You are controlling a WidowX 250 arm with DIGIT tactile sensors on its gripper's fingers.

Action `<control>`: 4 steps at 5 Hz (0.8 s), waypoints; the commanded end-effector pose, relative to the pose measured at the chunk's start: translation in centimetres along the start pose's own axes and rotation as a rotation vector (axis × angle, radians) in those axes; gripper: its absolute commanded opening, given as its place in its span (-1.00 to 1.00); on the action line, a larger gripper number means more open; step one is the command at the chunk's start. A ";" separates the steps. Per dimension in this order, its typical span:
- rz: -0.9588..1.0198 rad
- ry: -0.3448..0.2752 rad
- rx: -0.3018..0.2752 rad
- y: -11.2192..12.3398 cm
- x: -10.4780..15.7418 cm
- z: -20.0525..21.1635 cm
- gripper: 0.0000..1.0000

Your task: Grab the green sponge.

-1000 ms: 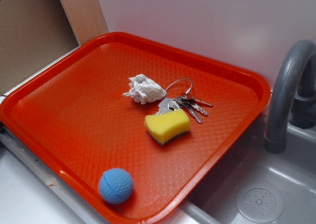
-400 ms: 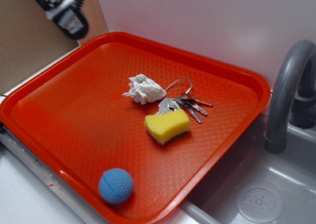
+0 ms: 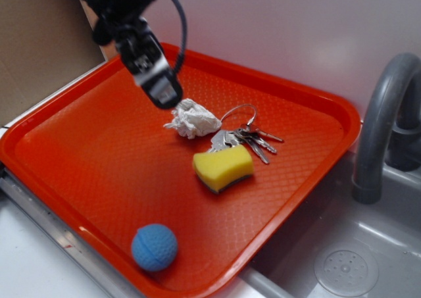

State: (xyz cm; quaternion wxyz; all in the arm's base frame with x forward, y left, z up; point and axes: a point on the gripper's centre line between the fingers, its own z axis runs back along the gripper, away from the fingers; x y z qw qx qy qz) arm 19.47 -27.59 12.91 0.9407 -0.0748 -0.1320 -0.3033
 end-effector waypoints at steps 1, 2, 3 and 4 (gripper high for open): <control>-0.106 0.007 -0.055 -2.3 0.6 -2.9 1.00; -0.156 -0.029 -0.177 -2.5 0.3 -4.5 1.00; -0.237 -0.080 -0.351 -2.7 0.6 -5.8 1.00; -0.233 -0.096 -0.375 -2.5 0.5 -6.0 1.00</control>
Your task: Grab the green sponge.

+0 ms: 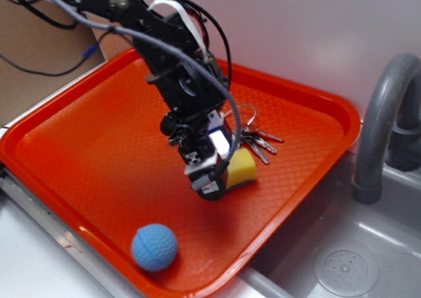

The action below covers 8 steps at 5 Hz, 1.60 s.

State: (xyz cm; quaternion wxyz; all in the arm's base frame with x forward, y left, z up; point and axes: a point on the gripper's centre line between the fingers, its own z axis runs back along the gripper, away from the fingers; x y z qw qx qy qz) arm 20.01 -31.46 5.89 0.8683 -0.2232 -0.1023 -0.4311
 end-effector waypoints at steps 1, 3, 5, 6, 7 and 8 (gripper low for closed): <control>-0.009 -0.059 -0.006 -0.8 0.3 1.7 1.00; -0.047 -0.063 0.075 -1.3 0.7 2.0 -1.00; -0.039 -0.070 0.077 -1.2 0.8 2.0 -1.00; 0.074 -0.041 0.119 -0.6 -0.2 4.2 -1.00; 0.231 -0.024 0.231 -0.2 -1.1 10.0 -1.00; 0.375 -0.031 0.307 1.1 -2.6 15.9 -1.00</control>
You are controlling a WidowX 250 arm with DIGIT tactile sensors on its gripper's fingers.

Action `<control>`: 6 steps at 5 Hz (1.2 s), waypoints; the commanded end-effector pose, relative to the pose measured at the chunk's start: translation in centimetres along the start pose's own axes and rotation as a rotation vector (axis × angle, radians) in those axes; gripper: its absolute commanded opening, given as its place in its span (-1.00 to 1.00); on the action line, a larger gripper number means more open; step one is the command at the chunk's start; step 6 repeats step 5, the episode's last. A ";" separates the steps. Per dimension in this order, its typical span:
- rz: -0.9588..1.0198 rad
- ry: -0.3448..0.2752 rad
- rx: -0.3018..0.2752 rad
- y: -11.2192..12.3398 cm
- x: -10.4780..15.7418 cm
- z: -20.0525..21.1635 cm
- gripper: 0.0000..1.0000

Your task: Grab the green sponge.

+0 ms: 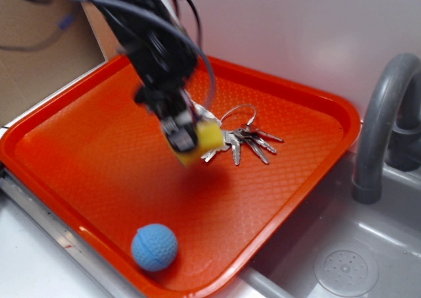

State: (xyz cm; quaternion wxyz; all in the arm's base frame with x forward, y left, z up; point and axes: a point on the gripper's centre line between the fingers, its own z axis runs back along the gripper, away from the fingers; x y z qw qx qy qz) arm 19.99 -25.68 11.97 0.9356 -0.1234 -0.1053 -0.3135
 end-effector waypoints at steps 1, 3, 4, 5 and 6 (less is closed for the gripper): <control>0.288 0.012 0.262 3.5 -2.6 12.5 -1.00; 0.545 0.088 0.420 5.4 -7.9 18.9 -1.00; 0.679 0.094 0.525 5.6 -10.2 20.9 -1.00; 0.703 0.164 0.515 6.4 -10.5 20.8 -1.00; 0.703 0.164 0.515 6.4 -10.5 20.8 -1.00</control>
